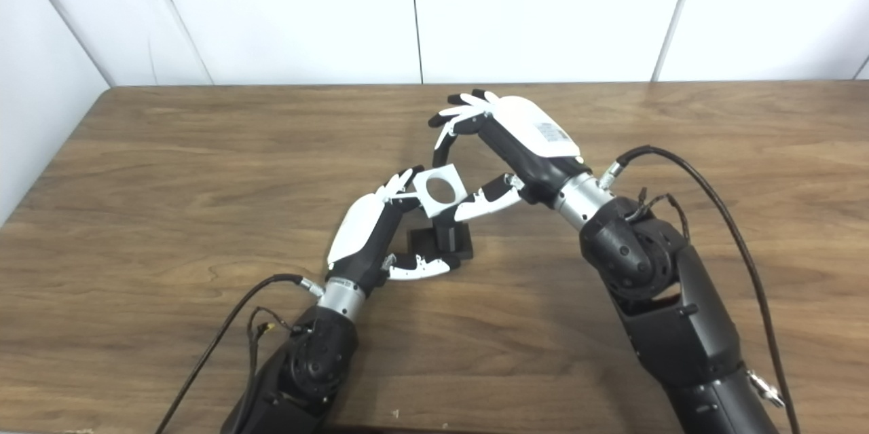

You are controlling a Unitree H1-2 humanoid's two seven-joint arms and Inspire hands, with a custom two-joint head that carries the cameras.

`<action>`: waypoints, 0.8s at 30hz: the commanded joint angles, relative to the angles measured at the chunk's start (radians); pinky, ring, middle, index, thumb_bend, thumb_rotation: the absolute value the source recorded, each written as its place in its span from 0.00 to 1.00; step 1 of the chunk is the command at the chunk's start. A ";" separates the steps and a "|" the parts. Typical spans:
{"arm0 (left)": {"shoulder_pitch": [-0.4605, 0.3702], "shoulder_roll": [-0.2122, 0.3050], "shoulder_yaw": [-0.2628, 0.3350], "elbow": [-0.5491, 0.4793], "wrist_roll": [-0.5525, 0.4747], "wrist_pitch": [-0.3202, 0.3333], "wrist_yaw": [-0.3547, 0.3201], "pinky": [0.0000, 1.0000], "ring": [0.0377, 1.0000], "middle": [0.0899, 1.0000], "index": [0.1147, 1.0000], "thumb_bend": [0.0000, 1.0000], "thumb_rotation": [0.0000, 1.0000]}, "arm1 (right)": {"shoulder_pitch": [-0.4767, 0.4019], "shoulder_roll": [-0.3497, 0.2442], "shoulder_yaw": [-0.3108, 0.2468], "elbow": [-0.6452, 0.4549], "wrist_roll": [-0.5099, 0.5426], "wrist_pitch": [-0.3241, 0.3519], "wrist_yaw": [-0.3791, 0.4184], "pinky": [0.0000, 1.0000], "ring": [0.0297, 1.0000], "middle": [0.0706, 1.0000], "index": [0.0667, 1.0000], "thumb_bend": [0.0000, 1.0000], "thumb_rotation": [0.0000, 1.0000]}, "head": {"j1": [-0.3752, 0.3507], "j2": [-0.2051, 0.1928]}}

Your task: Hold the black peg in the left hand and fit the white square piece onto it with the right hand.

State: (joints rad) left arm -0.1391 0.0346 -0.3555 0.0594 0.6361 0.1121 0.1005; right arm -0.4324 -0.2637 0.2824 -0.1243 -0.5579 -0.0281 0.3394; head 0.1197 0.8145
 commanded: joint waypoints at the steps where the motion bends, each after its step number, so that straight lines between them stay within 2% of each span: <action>1: 0.013 0.016 -0.009 0.029 0.021 0.022 -0.017 1.00 1.00 0.98 0.42 0.51 0.09 | -0.040 -0.006 -0.007 -0.031 0.007 -0.014 -0.008 1.00 0.93 0.79 0.44 0.51 0.14 | 0.000 0.002; 24: 0.007 0.011 -0.009 0.021 0.025 0.035 -0.022 1.00 1.00 0.98 0.42 0.52 0.09 | -0.054 -0.023 0.009 -0.049 0.001 0.017 0.032 1.00 0.95 0.80 0.44 0.51 0.14 | 0.012 0.020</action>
State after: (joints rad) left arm -0.1411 0.0346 -0.3554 0.0577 0.6362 0.1143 0.0987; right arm -0.4343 -0.2878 0.2946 -0.1390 -0.5599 -0.0082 0.3729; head 0.1319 0.8329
